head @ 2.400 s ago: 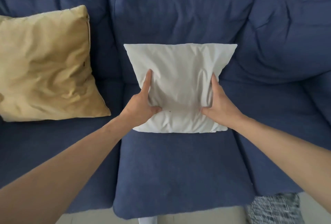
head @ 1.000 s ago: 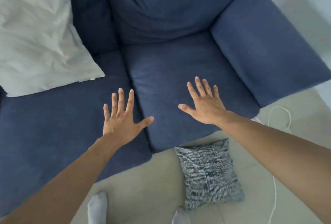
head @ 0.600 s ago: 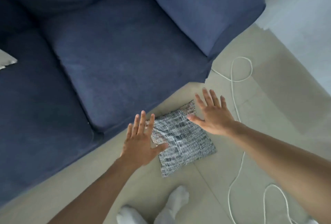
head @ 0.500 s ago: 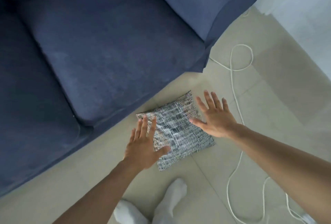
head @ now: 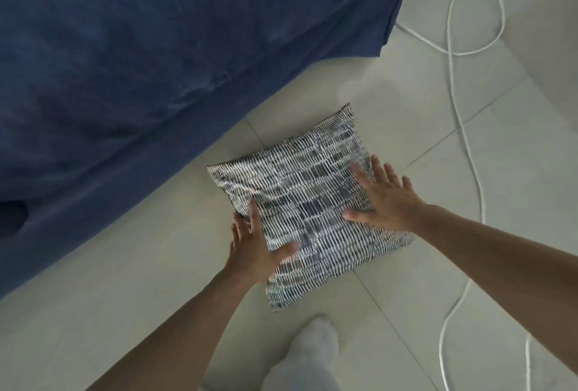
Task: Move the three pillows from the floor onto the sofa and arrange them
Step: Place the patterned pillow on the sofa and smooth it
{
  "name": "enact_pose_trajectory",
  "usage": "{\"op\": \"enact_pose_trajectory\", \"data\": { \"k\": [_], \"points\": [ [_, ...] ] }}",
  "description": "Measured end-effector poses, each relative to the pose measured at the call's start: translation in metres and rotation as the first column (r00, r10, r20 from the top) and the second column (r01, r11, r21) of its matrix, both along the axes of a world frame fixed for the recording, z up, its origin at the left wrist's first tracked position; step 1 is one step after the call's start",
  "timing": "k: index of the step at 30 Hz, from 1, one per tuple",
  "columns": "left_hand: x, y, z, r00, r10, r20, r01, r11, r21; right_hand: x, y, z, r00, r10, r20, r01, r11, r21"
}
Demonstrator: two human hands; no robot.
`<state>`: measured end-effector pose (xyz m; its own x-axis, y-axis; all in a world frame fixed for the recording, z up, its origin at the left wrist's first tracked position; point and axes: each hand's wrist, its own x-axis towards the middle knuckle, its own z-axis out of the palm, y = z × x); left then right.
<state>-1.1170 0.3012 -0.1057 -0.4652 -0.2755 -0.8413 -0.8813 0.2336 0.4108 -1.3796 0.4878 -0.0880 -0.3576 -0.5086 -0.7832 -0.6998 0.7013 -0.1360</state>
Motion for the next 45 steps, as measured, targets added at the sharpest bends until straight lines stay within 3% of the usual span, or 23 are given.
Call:
{"op": "enact_pose_trajectory", "data": {
  "k": [4, 11, 23, 33, 45],
  "points": [
    [-0.014, 0.004, -0.03, 0.979, 0.192, -0.069, -0.19, 0.981, 0.03, -0.011, -0.005, -0.025, 0.96, -0.175, 0.218, 0.176, 0.984, 0.013],
    [-0.006, 0.013, 0.0, 0.954, 0.253, -0.164, -0.257, 0.966, -0.007, 0.01, 0.007, -0.009, 0.923, -0.237, 0.302, 0.268, 0.961, -0.065],
    [0.035, 0.016, 0.192, 0.967, 0.198, -0.16, -0.195, 0.98, 0.037, 0.068, 0.026, 0.18, 0.875, -0.313, 0.368, 0.317, 0.947, 0.053],
    [0.043, -0.001, 0.334, 0.94, 0.256, -0.226, -0.259, 0.966, 0.02, 0.054, -0.001, 0.338, 0.907, -0.269, 0.325, 0.296, 0.955, -0.034],
    [0.013, -0.068, 0.432, 0.907, 0.288, -0.307, -0.322, 0.944, -0.066, 0.008, -0.081, 0.422, 0.94, -0.208, 0.27, 0.256, 0.954, -0.155]
  ]
}}
